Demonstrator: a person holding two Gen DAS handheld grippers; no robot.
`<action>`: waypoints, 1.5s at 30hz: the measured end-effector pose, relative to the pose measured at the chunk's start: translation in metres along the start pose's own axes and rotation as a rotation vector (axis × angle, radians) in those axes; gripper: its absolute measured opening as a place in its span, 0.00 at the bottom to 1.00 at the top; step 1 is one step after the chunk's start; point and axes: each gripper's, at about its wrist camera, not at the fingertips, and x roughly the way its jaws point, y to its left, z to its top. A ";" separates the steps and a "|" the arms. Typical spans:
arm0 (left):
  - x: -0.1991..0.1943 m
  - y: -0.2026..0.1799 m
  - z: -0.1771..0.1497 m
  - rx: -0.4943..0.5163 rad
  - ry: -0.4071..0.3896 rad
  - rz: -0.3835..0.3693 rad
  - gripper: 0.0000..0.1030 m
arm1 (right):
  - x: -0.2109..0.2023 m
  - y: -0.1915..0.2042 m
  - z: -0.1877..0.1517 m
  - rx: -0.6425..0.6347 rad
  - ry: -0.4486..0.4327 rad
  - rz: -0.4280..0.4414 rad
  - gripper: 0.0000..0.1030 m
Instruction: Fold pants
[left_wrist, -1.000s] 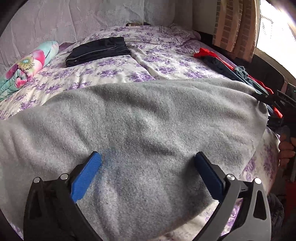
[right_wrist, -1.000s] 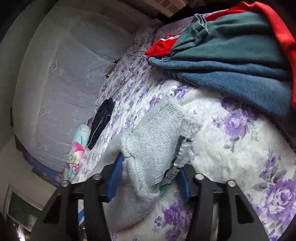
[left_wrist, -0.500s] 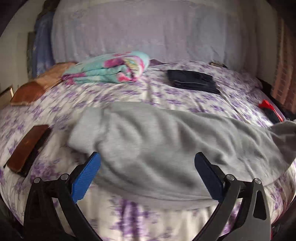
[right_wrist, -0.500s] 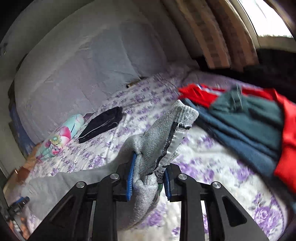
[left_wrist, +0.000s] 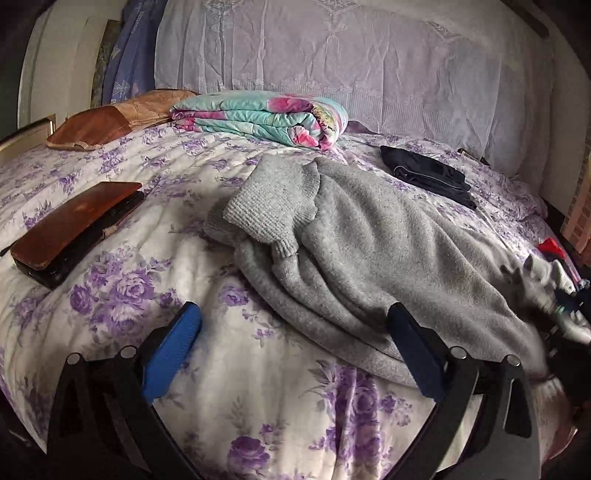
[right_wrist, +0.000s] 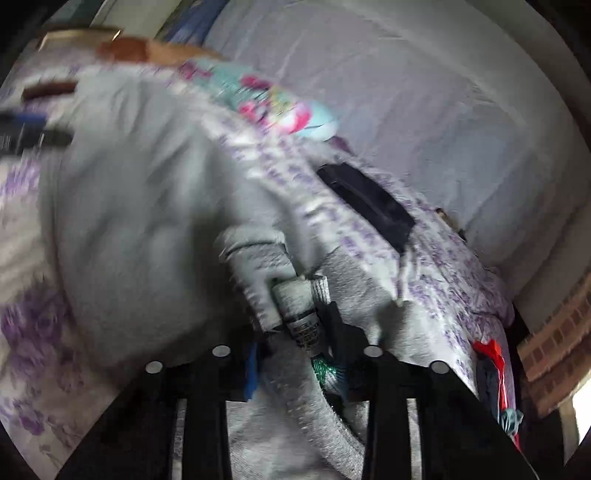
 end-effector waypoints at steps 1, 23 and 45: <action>-0.002 0.003 -0.001 -0.018 0.003 -0.018 0.95 | -0.004 0.007 -0.002 -0.033 -0.022 -0.052 0.37; 0.004 0.009 0.006 -0.055 0.063 -0.067 0.95 | 0.025 -0.056 0.006 0.269 0.056 0.206 0.63; 0.050 0.038 0.050 -0.380 0.172 -0.234 0.95 | 0.033 -0.105 -0.033 0.538 -0.026 0.345 0.97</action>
